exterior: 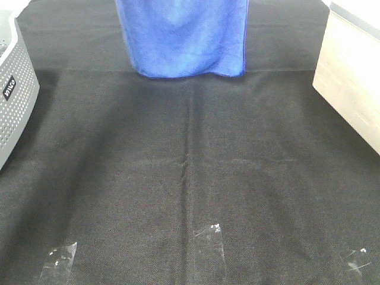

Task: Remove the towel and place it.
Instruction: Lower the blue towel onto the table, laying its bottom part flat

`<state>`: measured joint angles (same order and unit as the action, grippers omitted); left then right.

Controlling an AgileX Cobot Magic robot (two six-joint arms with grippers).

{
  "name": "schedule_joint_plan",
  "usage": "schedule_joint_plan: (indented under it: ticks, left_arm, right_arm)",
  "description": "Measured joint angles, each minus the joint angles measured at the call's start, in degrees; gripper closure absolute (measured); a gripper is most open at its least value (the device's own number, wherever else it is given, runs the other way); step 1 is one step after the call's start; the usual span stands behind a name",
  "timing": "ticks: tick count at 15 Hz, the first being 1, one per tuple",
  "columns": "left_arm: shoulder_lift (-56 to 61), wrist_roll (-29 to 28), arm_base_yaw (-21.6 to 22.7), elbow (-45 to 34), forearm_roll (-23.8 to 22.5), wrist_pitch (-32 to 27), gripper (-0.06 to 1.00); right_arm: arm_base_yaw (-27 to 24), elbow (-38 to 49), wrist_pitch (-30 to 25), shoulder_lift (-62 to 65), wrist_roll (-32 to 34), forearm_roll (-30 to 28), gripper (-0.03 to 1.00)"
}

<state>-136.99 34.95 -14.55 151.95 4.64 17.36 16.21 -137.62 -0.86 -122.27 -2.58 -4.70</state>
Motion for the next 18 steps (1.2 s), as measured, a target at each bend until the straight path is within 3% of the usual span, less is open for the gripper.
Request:
schedule_joint_plan:
  ticks: [7,12,16,18]
  left_arm:
    - [-0.5,0.0,0.0,0.0,0.0,-2.7,0.94]
    - [-0.5,-0.1,0.0,0.0,0.0,-8.8,0.94]
    - [0.1,-0.1,0.0,0.0,-0.1,-20.0,0.94]
    - [1.7,-0.1,-0.2,0.0,-0.1,-30.9,0.94]
  right_arm:
    - [0.0,-0.1,-2.2,-0.6,0.0,0.5,0.96]
    - [0.0,-0.1,-8.1,-0.6,0.0,2.8,0.96]
    - [0.0,-0.1,-15.1,-0.6,0.0,7.1,0.96]
    - [0.0,-0.1,-20.5,-0.5,0.0,11.5,0.96]
